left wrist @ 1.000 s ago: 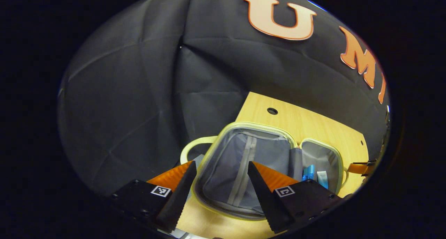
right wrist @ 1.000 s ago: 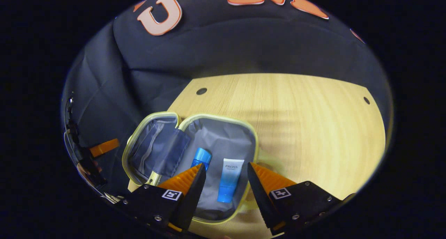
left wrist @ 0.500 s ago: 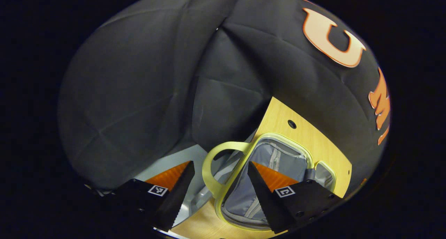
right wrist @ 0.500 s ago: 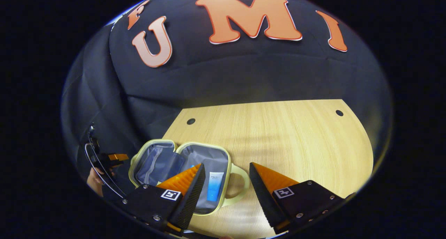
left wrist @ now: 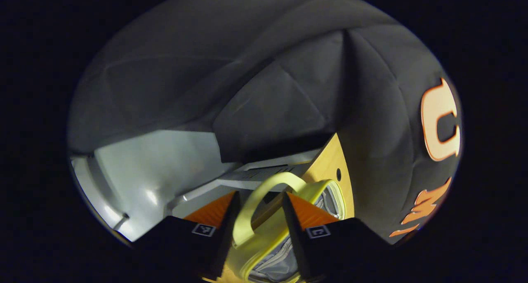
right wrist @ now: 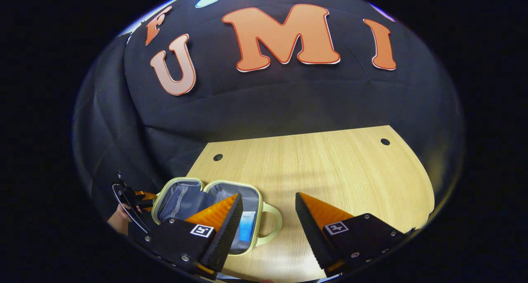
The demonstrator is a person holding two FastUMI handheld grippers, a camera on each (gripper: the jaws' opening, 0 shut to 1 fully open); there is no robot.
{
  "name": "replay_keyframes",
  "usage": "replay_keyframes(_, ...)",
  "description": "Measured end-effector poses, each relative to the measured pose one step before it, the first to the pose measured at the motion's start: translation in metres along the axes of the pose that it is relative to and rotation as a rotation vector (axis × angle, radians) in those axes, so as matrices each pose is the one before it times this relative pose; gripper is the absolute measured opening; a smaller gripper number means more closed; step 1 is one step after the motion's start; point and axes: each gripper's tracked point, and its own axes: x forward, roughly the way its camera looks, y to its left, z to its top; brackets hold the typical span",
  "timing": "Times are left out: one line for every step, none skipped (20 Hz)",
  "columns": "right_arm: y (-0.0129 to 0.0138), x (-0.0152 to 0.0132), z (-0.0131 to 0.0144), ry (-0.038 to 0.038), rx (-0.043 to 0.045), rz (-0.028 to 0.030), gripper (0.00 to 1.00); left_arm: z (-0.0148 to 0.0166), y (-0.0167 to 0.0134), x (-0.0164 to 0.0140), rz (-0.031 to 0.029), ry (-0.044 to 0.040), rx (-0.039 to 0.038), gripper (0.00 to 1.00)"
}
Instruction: First open the suitcase, pack the skin care products into it, and then close the suitcase.
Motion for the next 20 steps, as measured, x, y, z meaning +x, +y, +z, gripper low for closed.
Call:
replay_keyframes(-0.00341,-0.00195,-0.00152,0.00068,-0.00547,-0.01194,0.82,-0.00274,0.00343,0.00107,-0.0188,0.02081,-0.01694,0.49)
replay_keyframes(-0.00502,-0.00115,-0.00035,-0.00133,-0.00391,-0.00942,0.82,-0.0004,-0.00516,-0.00123,-0.0332,0.00997,-0.00289,0.33)
replay_keyframes(-0.00211,-0.00252,-0.00105,0.00229,0.00183,-0.00342,0.82,-0.00952,0.00152,0.00778,-0.01331,-0.00202,0.00174,0.34)
replay_keyframes(-0.00096,-0.00097,-0.0016,-0.00083,0.00492,0.00059,0.82,0.00713,-0.00447,-0.0213,-0.03075,0.00361,0.01608,0.26)
replay_keyframes(0.0004,-0.00062,0.00009,-0.00295,0.00288,0.00591,0.83,0.00595,-0.00749,0.0004,-0.02354,0.00045,0.02793,0.18)
replay_keyframes(-0.00174,-0.00243,0.00202,-0.00663,0.00097,-0.00011,0.82,0.00621,-0.007,-0.00221,-0.01922,-0.0242,0.00997,0.18)
replay_keyframes(0.00086,-0.00142,0.00153,-0.00539,-0.00035,0.00654,0.82,-0.00001,-0.01479,-0.00385,-0.038,-0.0043,0.02178,0.05)
replay_keyframes(0.00095,-0.00062,0.0002,-0.00502,0.00124,0.00329,0.82,0.00289,-0.01277,-0.00277,-0.03627,-0.01575,0.02021,0.05)
replay_keyframes(0.00137,-0.00024,0.00162,-0.00296,0.00142,0.00917,0.82,0.00525,-0.01197,-0.00956,-0.03505,-0.01469,0.0185,0.05)
replay_keyframes(-0.00009,0.00023,0.00123,-0.0059,0.00055,0.00458,0.82,0.00513,-0.01438,-0.00703,-0.03112,-0.01604,0.02312,0.04)
replay_keyframes(-0.0012,0.00087,0.00232,-0.00712,0.00081,0.00311,0.82,0.00125,-0.01604,-0.0092,-0.03608,-0.01567,0.02415,0.04)
replay_keyframes(0.00023,-0.00021,0.00023,-0.00332,-0.00036,0.00667,0.83,0.00261,-0.01591,-0.00935,-0.03543,-0.01062,0.01826,0.04)
replay_keyframes(-0.00106,-0.00013,0.00074,-0.00305,0.00032,0.00268,0.82,0.00036,-0.01629,-0.00883,-0.03009,-0.01338,0.02301,0.04)
replay_keyframes(0.001,0.00046,0.00017,-0.00263,0.0004,0.01204,0.83,0.0014,-0.01428,-0.00887,-0.0224,-0.00627,0.02117,0.04)
replay_keyframes(-0.0009,-0.00062,0.00138,-0.00529,-0.00046,0.00618,0.83,-0.00044,-0.01443,-0.00379,-0.01802,-0.01183,0.02201,0.04)
replay_keyframes(0.00025,-0.00036,-0.00018,-0.00537,-0.00369,0.01228,0.82,0.00064,-0.01515,-0.00636,-0.01983,-0.00442,0.02227,0.04)
replay_keyframes(-0.00199,-0.00142,0.00163,-0.00494,-0.00522,0.00557,0.82,0.0,-0.01579,-0.00477,-0.01583,-0.00891,0.02032,0.04)
replay_keyframes(-0.00189,-0.00038,0.00169,-0.00639,-0.00524,0.01006,0.82,0.00103,-0.01816,-0.0048,-0.02324,-0.00489,0.01795,0.04)
replay_keyframes(-0.00176,-0.00054,0.00126,-0.00635,-0.0041,0.00839,0.82,-0.00172,-0.0166,-0.0062,-0.01661,-0.00887,0.01853,0.04)
replay_keyframes(-0.00335,-0.00065,0.00264,-0.00673,-0.00132,0.00881,0.82,-0.00125,-0.01621,-0.00514,-0.01832,-0.00372,0.02093,0.04)
